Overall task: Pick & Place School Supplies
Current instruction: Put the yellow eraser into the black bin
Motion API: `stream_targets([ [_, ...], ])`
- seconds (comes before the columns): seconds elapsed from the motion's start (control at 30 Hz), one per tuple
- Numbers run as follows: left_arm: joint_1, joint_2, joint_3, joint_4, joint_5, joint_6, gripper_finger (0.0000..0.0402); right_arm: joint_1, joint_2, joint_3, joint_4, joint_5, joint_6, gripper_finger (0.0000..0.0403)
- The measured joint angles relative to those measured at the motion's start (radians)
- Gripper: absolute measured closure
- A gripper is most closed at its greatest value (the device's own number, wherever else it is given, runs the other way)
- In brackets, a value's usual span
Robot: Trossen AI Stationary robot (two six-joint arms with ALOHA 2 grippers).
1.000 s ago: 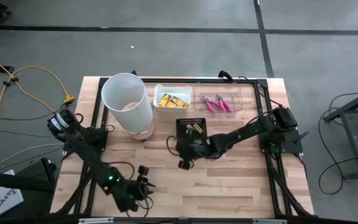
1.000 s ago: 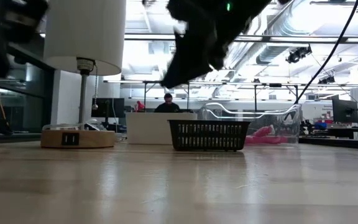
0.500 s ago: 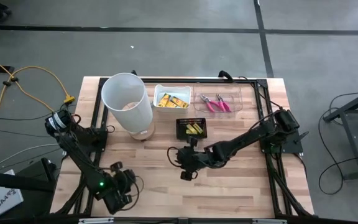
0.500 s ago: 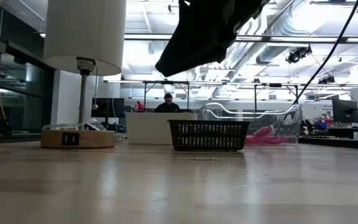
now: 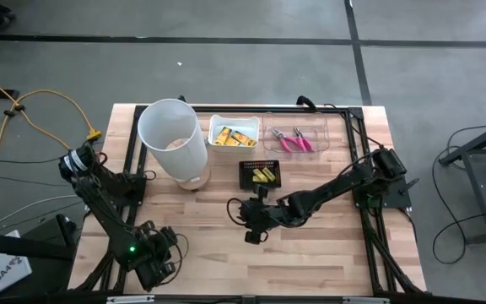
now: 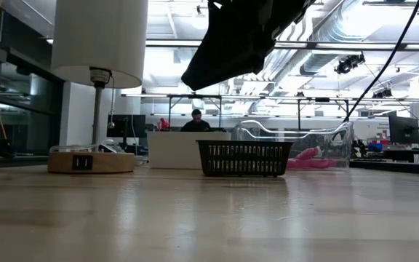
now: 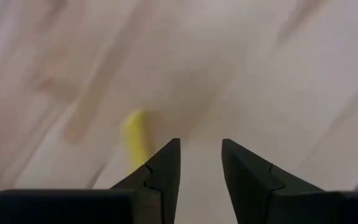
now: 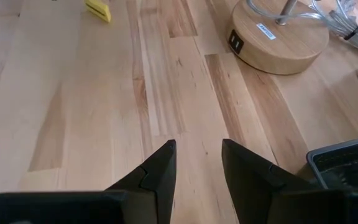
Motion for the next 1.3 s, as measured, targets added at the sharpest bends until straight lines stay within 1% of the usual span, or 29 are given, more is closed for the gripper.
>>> stream_targets([
  [0.07,-0.001,-0.015,0.001,-0.06,0.013,-0.086,0.0291,0.0,0.0,0.0,0.0,-0.002,0.0,0.0282],
  [0.2,-0.001,-0.028,0.001,-0.169,0.076,-0.262,0.0291,0.0,0.0,0.0,0.0,-0.032,-0.001,0.0282],
  [0.27,-0.001,-0.028,0.0,-0.191,0.106,-0.313,0.0291,0.0,0.0,0.0,-0.001,-0.046,-0.005,0.0282],
  [0.5,-0.001,-0.028,0.0,-0.178,0.118,-0.316,0.0291,0.0,0.0,0.0,0.0,-0.057,-0.019,0.0282],
  [0.67,-0.001,-0.028,0.0,-0.177,0.091,-0.294,0.029,0.0,0.0,0.0,0.0,-0.06,-0.019,0.0282],
  [0.8,-0.001,-0.028,-0.003,-0.175,0.086,-0.246,0.029,0.0,0.0,0.0,0.0,-0.06,-0.019,0.0282],
  [0.9,-0.001,-0.028,-0.003,-0.169,0.062,-0.223,0.029,0.0,0.0,0.0,0.0,-0.06,-0.019,0.0282],
  [1.3,-0.033,-0.027,-0.047,-0.109,0.06,-0.23,0.029,0.005,0.001,0.0,0.0,-0.084,-0.018,0.0282],
])
